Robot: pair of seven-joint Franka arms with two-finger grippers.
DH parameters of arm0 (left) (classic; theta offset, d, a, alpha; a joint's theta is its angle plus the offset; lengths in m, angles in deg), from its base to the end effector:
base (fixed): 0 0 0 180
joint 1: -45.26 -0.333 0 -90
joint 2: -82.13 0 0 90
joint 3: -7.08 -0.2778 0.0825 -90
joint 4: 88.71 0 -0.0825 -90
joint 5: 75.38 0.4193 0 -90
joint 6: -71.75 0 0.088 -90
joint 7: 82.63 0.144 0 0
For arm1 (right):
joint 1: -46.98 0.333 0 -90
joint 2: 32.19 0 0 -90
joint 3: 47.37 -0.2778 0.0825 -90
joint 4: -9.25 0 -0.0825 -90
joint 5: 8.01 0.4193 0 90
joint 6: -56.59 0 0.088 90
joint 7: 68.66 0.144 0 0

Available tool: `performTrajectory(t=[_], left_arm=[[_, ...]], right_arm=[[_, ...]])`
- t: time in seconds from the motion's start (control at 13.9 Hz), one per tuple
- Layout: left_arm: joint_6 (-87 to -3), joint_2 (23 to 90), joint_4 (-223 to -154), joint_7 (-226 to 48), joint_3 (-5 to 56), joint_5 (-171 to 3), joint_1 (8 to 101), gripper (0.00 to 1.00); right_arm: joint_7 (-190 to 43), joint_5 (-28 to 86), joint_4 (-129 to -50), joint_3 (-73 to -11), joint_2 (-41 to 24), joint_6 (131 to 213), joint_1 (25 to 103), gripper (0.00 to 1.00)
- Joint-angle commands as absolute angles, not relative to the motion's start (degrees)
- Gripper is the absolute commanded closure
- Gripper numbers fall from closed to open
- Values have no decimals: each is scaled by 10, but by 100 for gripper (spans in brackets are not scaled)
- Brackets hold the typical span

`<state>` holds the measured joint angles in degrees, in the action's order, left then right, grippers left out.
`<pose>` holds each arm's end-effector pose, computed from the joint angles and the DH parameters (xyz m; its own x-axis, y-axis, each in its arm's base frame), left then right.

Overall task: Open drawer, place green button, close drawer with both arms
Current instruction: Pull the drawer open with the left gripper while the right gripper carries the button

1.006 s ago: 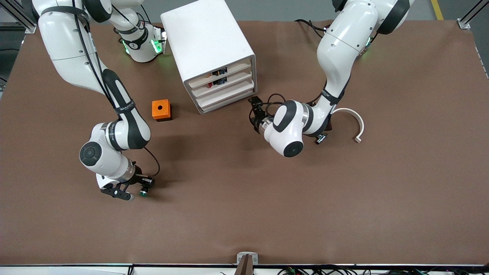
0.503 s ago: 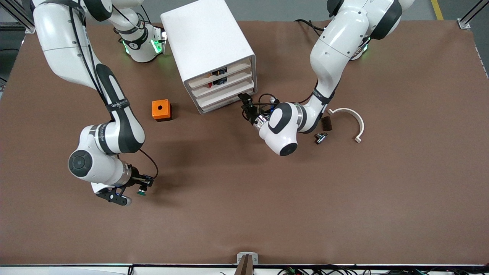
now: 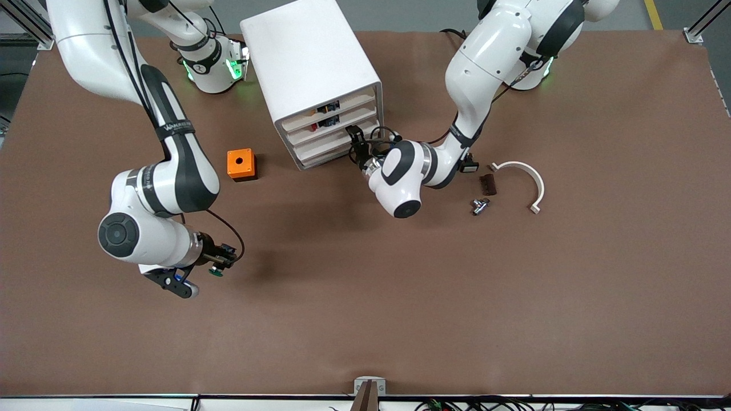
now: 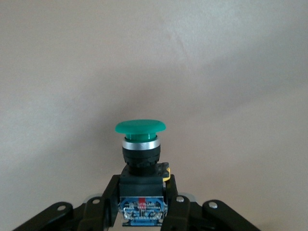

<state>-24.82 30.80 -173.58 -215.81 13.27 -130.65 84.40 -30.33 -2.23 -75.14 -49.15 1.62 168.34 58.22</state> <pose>0.3758 -0.5298 0.0812 -0.4428 0.8965 0.0126 0.3579 0.1896 -0.9143 0.6833 0.1663 0.2403 0.8726 -0.4629 -0.1555 -0.4703 -0.8824 -0.0122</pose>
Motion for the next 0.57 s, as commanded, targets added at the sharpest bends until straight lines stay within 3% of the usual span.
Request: performTrajectory(t=[0.0, 0.07, 0.5], left_arm=[[-240, 299, -1718, -2158, 123, -1314, 835, 92], [-240, 298, -1712, -2147, 122, -1313, 832, 99], [-251, 289, -1675, -2055, 108, -1307, 780, 100]], right_arm=[[-243, -12, -757, -490, -10, 1660, 595, 100], [-219, -10, -756, -490, -15, 1646, 604, 100], [-20, 0, -750, -490, -57, 1584, 680, 100]])
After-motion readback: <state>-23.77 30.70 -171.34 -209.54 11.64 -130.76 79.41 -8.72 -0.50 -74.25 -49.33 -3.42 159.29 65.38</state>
